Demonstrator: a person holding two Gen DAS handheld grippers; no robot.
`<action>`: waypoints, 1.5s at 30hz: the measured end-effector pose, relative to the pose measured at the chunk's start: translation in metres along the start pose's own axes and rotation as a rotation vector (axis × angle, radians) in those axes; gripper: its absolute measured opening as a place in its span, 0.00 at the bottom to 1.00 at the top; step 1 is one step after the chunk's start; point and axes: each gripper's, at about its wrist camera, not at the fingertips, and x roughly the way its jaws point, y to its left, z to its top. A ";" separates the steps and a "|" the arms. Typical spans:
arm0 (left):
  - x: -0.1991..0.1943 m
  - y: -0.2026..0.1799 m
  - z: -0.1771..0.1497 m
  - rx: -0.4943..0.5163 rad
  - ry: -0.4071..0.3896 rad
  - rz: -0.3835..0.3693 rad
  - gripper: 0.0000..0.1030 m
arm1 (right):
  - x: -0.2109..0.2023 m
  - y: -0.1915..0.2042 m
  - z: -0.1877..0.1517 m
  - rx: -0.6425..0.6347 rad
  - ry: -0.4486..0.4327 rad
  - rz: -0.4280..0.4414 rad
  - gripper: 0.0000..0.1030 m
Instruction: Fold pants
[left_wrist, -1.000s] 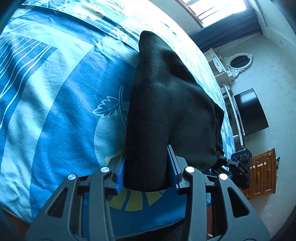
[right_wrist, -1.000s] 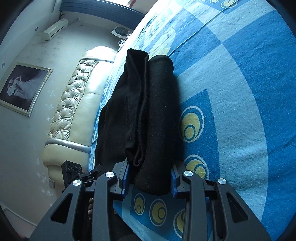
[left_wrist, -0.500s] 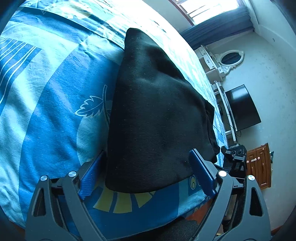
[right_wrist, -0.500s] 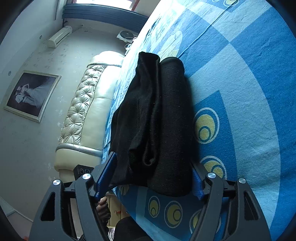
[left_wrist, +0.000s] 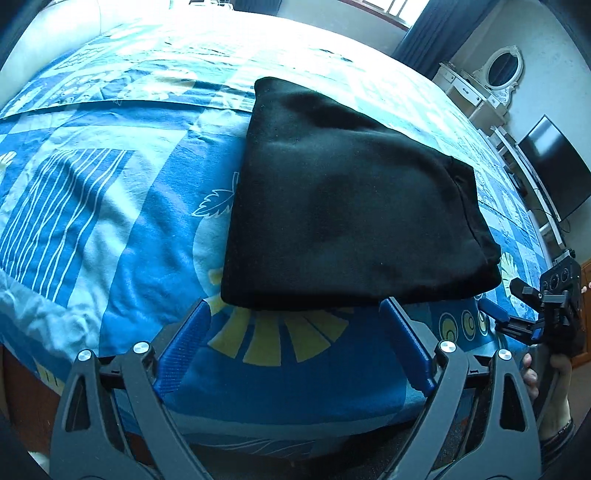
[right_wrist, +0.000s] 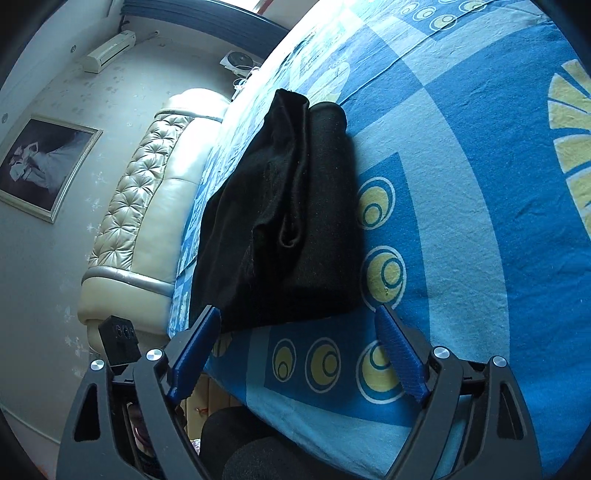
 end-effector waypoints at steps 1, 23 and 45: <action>-0.004 -0.003 -0.004 0.002 -0.005 0.028 0.90 | -0.003 0.000 -0.003 -0.001 -0.003 -0.003 0.82; -0.046 -0.020 -0.038 0.053 -0.139 0.202 0.91 | -0.001 0.051 -0.048 -0.281 -0.106 -0.515 0.82; -0.049 -0.041 -0.044 0.139 -0.161 0.249 0.91 | 0.002 0.067 -0.060 -0.341 -0.140 -0.557 0.82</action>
